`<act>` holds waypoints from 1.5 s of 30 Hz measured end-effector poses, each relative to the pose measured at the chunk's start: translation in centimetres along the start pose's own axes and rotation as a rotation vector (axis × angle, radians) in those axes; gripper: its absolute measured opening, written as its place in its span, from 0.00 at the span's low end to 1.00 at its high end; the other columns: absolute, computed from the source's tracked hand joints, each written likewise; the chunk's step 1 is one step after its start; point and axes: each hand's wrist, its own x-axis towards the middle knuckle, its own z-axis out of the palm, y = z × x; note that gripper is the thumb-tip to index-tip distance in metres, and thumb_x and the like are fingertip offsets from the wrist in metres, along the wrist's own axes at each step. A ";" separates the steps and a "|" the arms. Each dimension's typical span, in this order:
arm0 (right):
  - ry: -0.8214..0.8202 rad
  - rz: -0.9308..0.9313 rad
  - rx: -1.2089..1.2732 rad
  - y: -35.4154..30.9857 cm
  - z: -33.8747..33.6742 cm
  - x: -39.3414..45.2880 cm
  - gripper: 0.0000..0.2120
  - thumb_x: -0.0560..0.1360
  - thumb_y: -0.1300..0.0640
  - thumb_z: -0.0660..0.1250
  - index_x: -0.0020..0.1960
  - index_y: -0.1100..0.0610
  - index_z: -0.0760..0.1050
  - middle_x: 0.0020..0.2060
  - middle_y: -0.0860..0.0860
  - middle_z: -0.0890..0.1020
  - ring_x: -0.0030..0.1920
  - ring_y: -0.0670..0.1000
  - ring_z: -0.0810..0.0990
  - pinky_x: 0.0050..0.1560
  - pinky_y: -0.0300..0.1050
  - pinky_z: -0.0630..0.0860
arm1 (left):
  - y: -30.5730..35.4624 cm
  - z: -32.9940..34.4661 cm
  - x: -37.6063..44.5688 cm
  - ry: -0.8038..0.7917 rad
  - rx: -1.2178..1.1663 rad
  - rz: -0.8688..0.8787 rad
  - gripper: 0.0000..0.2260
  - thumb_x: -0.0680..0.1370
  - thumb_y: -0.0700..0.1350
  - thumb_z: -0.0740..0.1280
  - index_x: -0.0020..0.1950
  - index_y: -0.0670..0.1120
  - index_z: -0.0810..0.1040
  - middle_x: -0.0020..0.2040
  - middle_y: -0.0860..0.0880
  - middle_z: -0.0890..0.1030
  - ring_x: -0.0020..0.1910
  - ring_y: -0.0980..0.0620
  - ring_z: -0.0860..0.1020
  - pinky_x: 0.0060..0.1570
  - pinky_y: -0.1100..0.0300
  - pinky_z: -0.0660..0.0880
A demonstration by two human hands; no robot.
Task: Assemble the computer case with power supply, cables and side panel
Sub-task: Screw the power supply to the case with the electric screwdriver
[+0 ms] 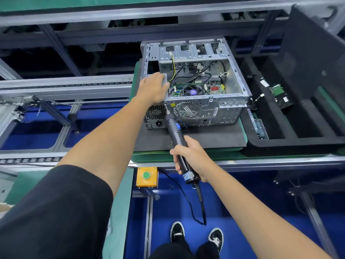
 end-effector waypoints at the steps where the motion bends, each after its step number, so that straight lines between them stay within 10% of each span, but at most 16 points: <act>1: -0.001 0.002 0.004 0.0 0.0 0.0 0.12 0.68 0.58 0.69 0.48 0.55 0.68 0.33 0.55 0.75 0.28 0.53 0.74 0.29 0.45 0.73 | -0.1 0.0 0.0 -0.001 0.006 0.001 0.07 0.81 0.49 0.55 0.48 0.47 0.68 0.46 0.50 0.70 0.46 0.49 0.67 0.56 0.49 0.64; 17: -0.006 -0.003 0.022 -0.2 -0.2 -0.2 0.11 0.69 0.59 0.69 0.49 0.57 0.69 0.33 0.55 0.75 0.28 0.54 0.74 0.28 0.45 0.74 | 0.0 -0.6 0.2 -0.040 0.035 -0.045 0.18 0.81 0.50 0.56 0.69 0.46 0.68 0.69 0.47 0.69 0.67 0.46 0.68 0.67 0.48 0.58; 45: -0.003 -0.017 0.085 -0.1 0.8 -0.3 0.09 0.74 0.63 0.67 0.49 0.57 0.68 0.32 0.55 0.76 0.28 0.53 0.75 0.27 0.44 0.74 | -0.3 0.1 0.9 -0.015 0.033 -0.051 0.20 0.78 0.50 0.55 0.68 0.45 0.68 0.65 0.46 0.73 0.64 0.47 0.69 0.69 0.48 0.57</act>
